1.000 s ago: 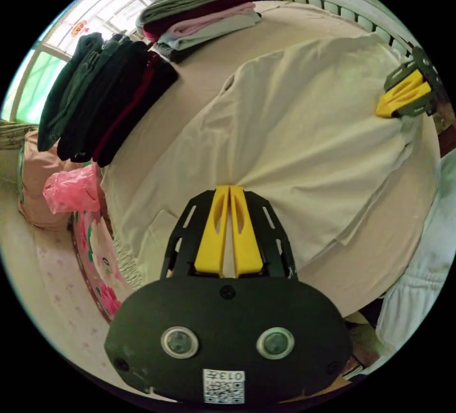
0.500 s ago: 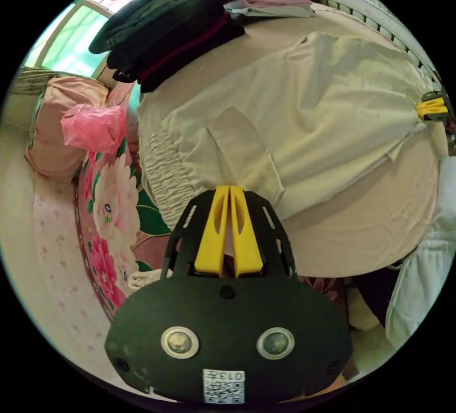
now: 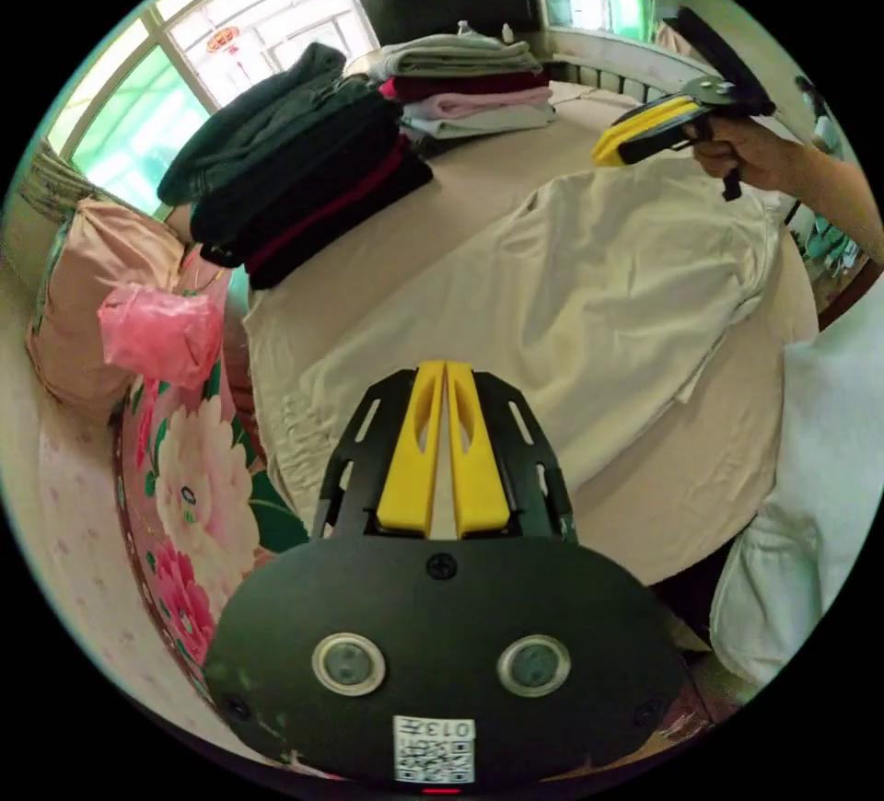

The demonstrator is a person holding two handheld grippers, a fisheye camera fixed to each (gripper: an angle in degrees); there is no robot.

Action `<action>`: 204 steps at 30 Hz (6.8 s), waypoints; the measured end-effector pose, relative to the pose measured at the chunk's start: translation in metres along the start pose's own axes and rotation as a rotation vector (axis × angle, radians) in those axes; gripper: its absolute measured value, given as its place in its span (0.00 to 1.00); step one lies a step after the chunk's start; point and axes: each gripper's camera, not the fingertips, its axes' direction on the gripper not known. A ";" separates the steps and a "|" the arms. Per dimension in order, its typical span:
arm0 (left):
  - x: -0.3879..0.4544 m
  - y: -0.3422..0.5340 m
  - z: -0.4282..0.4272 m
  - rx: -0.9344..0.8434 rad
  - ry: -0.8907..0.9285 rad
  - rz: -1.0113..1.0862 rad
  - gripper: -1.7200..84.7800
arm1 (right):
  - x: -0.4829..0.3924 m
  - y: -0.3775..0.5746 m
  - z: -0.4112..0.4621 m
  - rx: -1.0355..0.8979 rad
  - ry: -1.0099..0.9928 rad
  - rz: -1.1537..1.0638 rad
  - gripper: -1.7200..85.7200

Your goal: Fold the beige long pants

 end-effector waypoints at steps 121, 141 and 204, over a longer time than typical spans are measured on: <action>0.325 -0.441 0.187 0.331 0.944 0.758 0.04 | 0.227 0.497 -0.352 0.578 -0.093 0.509 0.05; 0.072 -0.199 0.260 -0.040 0.610 0.066 0.12 | -0.057 0.214 -0.062 -0.029 -0.196 -0.099 0.12; 0.188 -0.170 -0.015 0.093 0.417 0.051 0.03 | -0.006 0.181 -0.083 0.019 0.207 -0.063 0.02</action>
